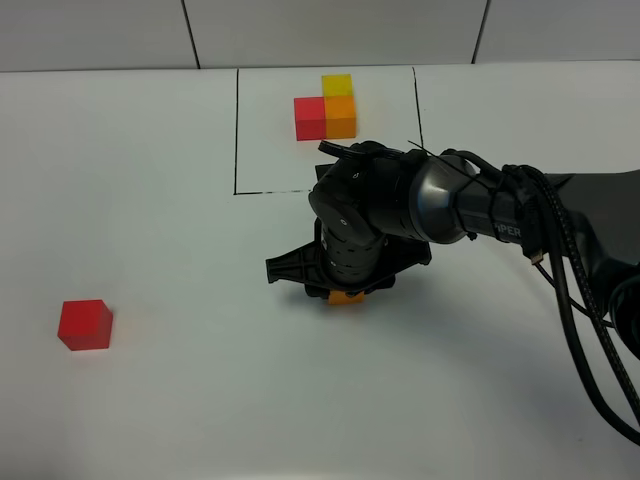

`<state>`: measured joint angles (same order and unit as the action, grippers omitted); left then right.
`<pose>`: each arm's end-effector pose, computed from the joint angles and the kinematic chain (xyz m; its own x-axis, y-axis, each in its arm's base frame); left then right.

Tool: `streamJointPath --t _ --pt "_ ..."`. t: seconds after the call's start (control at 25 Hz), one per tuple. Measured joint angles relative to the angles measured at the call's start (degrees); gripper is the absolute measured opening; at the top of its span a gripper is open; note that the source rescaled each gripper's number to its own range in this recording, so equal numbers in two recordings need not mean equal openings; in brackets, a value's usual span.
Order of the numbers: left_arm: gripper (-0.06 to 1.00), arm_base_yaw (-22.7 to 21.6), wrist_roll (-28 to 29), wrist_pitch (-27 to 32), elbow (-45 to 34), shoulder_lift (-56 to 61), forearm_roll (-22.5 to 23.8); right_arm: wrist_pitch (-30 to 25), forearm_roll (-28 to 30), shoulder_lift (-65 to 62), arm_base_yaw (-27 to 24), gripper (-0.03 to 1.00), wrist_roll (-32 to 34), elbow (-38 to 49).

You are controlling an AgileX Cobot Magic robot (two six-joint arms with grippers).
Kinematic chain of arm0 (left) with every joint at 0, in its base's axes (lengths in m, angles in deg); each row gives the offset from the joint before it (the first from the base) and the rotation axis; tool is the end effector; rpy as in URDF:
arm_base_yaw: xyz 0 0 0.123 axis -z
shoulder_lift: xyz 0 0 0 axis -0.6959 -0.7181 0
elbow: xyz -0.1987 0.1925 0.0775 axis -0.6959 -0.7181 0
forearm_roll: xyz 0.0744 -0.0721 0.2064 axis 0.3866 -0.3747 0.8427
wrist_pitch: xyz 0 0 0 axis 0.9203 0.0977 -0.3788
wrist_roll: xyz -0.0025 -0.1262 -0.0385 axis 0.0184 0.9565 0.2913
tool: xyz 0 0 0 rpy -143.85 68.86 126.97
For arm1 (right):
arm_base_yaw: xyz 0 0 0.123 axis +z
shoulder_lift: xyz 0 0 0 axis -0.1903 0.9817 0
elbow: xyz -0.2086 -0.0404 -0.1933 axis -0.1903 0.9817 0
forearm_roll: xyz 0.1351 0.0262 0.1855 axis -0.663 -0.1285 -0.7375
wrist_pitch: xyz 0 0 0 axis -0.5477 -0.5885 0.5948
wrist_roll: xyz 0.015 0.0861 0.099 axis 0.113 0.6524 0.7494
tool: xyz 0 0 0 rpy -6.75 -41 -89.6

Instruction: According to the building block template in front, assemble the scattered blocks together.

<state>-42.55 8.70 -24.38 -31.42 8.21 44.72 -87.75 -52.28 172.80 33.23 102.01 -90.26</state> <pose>0.0109 -0.0004 0.2525 -0.4266 0.0426 -0.9035 0.0403 0.9988 0.0281 0.3087 0.2795 0.1008 -0.9694 -0.0736 -0.2342 -0.0871 0.9951 0.0478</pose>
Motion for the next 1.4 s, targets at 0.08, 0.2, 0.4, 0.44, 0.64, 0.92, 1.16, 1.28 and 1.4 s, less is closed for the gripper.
streamJointPath --t 0.08,0.2,0.4,0.44,0.64,0.92,1.16,1.28,1.4 --pt "0.24 0.0 0.0 0.0 0.0 0.0 0.0 0.1 0.0 0.1 0.0 0.22 0.0 0.0" --pt "0.24 0.0 0.0 0.0 0.0 0.0 0.0 0.1 0.1 0.2 0.0 0.22 0.0 0.0" --pt "0.24 0.0 0.0 0.0 0.0 0.0 0.0 0.3 0.2 0.6 0.0 0.22 0.2 -0.2" --pt "0.24 0.0 0.0 0.0 0.0 0.0 0.0 0.3 0.2 0.6 0.0 0.22 0.2 -0.2" --pt "0.24 0.0 0.0 0.0 0.0 0.0 0.0 0.2 0.2 0.9 -0.2 0.22 0.2 -0.4" --pt "0.24 0.0 -0.1 0.0 0.0 0.0 0.0 1.3 0.1 1.3 -0.6 0.22 0.6 -0.7" --pt "0.24 0.0 -0.1 0.0 0.0 0.0 0.0 1.8 0.2 1.4 -0.6 0.22 0.7 -0.7" --pt "0.24 0.0 -0.1 0.0 0.0 0.0 0.0 1.9 0.2 1.6 -0.7 0.22 0.7 -0.7" --pt "0.24 0.0 -0.1 0.0 0.0 0.0 0.0 1.9 0.2 1.6 -0.7 0.22 0.7 -0.7"
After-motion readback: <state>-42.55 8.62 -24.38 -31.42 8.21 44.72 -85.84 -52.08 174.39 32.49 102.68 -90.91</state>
